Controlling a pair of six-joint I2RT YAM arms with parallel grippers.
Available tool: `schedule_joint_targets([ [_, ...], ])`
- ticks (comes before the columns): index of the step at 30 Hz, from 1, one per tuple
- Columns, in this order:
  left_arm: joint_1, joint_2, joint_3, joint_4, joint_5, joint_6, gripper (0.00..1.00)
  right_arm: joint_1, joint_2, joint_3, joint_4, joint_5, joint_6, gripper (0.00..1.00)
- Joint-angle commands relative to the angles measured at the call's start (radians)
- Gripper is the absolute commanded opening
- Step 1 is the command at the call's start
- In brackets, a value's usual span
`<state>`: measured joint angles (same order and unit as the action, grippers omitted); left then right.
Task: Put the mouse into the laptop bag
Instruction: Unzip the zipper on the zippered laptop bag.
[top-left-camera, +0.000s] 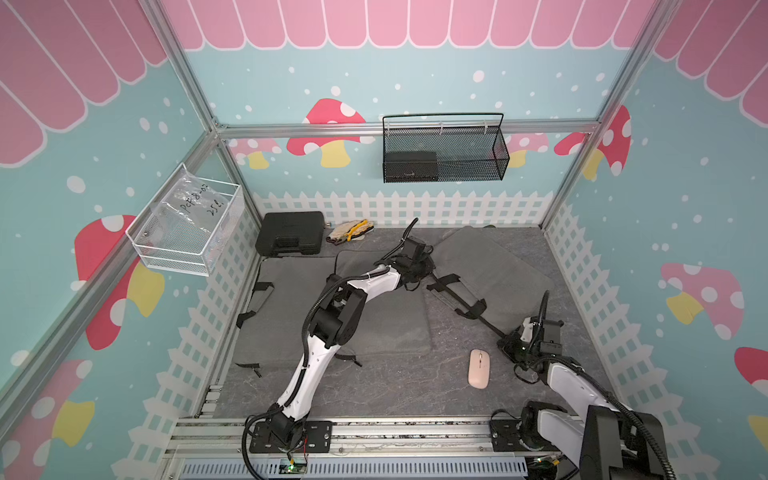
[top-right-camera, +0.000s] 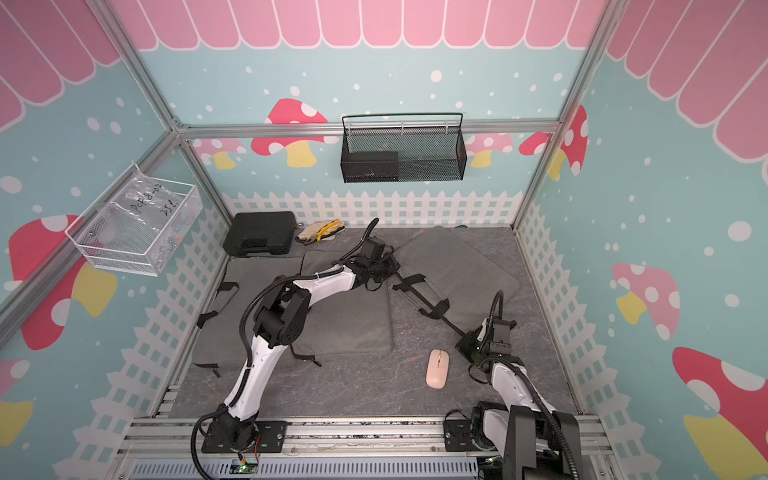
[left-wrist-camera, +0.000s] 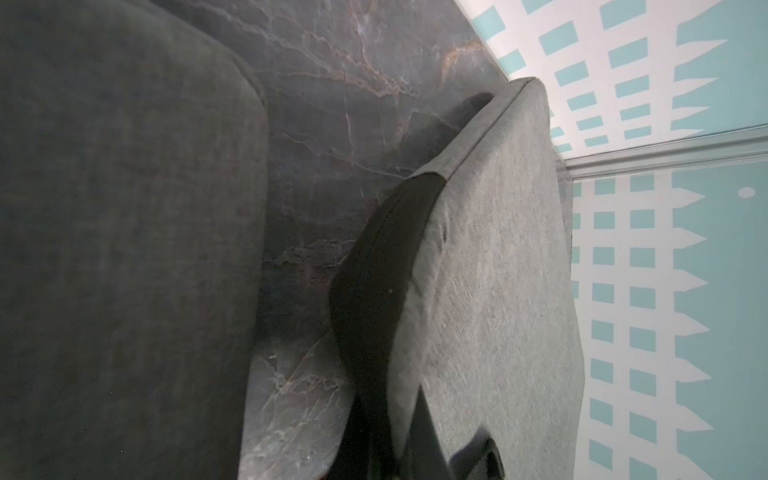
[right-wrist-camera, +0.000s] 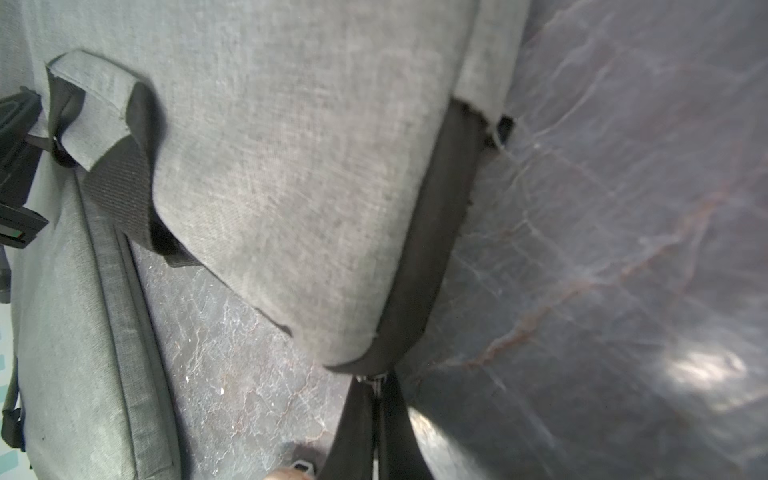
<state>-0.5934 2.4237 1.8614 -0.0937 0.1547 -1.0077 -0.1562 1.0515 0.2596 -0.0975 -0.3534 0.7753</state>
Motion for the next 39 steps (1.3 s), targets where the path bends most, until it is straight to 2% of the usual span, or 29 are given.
schedule_joint_targets([
  [1,0.017,-0.004,0.009,0.085,0.002,-0.022,0.00,0.006,-0.040,0.006,-0.087,-0.030,0.014,0.00],
  [6,0.016,-0.004,-0.015,0.125,0.026,-0.032,0.00,0.033,-0.074,0.012,-0.083,-0.032,0.045,0.00],
  [11,0.016,-0.005,-0.026,0.146,0.037,-0.035,0.00,0.090,0.005,0.025,-0.023,-0.039,0.078,0.00],
  [21,0.017,-0.021,-0.053,0.182,0.035,-0.033,0.00,0.190,0.109,0.086,0.036,0.029,0.146,0.00],
  [34,0.017,-0.020,-0.059,0.197,0.039,-0.035,0.00,0.234,0.191,0.167,0.085,0.045,0.144,0.00],
  [39,0.017,-0.017,-0.061,0.201,0.042,-0.034,0.00,0.300,0.247,0.248,0.085,0.062,0.145,0.00],
])
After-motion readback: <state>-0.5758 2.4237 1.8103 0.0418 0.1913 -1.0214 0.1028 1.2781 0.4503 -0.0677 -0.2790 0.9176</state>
